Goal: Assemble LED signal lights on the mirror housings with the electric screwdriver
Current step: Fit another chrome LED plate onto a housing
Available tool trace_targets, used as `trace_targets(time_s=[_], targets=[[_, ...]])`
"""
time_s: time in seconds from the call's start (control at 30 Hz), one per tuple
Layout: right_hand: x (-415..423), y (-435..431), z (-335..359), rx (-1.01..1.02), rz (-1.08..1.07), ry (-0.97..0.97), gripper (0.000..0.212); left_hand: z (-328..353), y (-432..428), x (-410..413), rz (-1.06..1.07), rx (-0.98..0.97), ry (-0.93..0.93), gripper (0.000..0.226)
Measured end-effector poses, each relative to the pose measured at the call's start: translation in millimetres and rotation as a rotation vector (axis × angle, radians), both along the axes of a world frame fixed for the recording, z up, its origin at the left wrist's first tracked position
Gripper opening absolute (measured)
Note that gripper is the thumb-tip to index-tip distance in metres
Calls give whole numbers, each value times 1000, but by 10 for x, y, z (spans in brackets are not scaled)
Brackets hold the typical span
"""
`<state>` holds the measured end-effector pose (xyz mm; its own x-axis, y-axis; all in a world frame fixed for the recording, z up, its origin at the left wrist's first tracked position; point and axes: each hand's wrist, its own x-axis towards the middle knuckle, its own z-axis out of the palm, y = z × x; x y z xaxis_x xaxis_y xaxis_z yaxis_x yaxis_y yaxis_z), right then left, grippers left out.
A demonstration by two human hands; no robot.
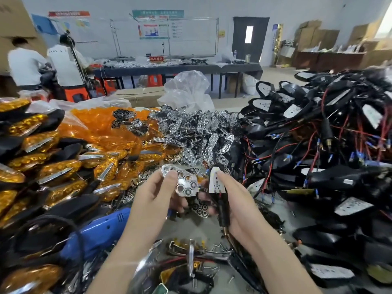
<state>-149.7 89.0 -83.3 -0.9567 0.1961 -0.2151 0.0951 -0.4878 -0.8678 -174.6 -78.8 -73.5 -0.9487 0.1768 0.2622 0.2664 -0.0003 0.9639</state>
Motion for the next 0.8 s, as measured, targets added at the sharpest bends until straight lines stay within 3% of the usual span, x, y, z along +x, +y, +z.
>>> trace_targets(time_s=[0.17,0.4,0.6,0.67,0.8], targets=[[31,-89,52,34,119,13,32,7,-37,155,-37,252,-155,32],[84,-177,74,-8,187,-8,25,-76,-43,218,-88,369,-269,18],[84,-165,80,-28,179,-24,39,-118,-90,179,-233,328,-245,17],[71,-154,72,-22,173,1,41,-160,-96,161,-230,293,-215,7],[54,-172,71,-5,185,32,33,-164,-31,169,-179,217,-140,20]])
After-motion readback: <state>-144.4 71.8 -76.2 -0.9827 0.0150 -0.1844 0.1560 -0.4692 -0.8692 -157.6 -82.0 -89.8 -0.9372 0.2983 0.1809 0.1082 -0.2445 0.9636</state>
